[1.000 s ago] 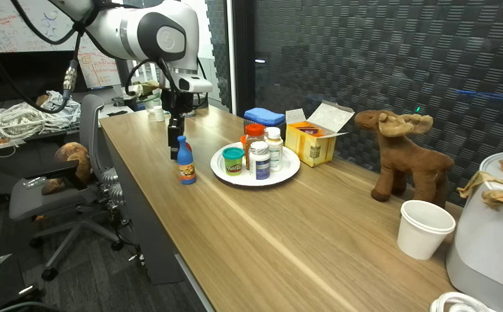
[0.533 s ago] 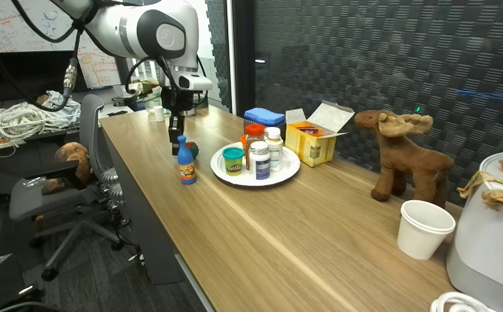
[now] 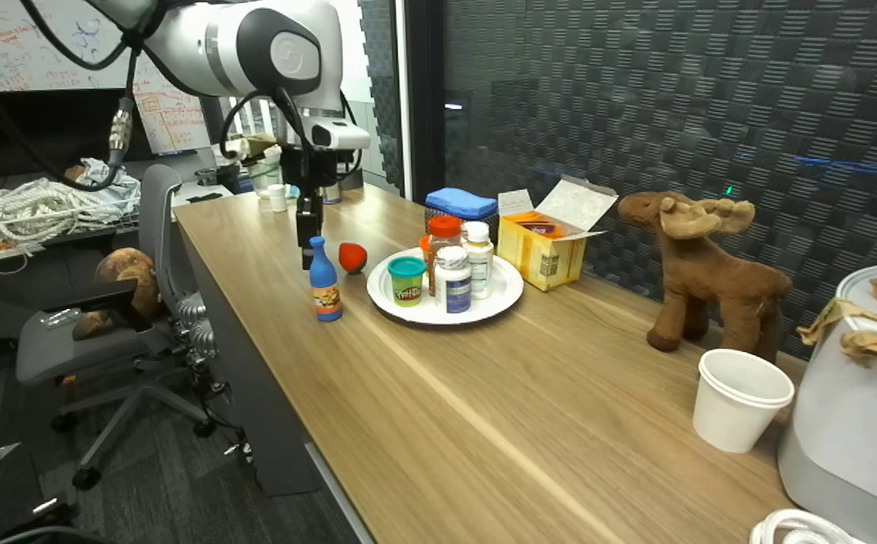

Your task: Put all the items surrounding the plate on to the plate.

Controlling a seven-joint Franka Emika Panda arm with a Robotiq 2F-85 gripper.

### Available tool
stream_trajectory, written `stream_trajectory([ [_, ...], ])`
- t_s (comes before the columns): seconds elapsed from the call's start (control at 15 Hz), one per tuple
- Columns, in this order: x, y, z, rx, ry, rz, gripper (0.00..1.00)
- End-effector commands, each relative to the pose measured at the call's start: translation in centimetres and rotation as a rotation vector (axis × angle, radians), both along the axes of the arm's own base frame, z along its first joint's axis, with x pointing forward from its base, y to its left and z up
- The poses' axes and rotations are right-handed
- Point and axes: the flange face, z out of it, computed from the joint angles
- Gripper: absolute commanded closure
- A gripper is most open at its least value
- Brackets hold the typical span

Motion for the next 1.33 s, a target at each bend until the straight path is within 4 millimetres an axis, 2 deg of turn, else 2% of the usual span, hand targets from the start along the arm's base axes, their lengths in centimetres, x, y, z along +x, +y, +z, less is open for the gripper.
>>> stream_trajectory([
  [0.0, 0.5, 0.1, 1.3, -0.036, -0.030, 0.040, 0.28],
  [0.27, 1.5, -0.6, 0.9, -0.064, -0.049, 0.048, 0.01],
  [0.93, 5.1, -3.5, -0.3, -0.084, -0.060, 0.053, 0.00],
  [1.27, 6.5, -4.2, -0.1, -0.065, -0.077, 0.051, 0.00],
])
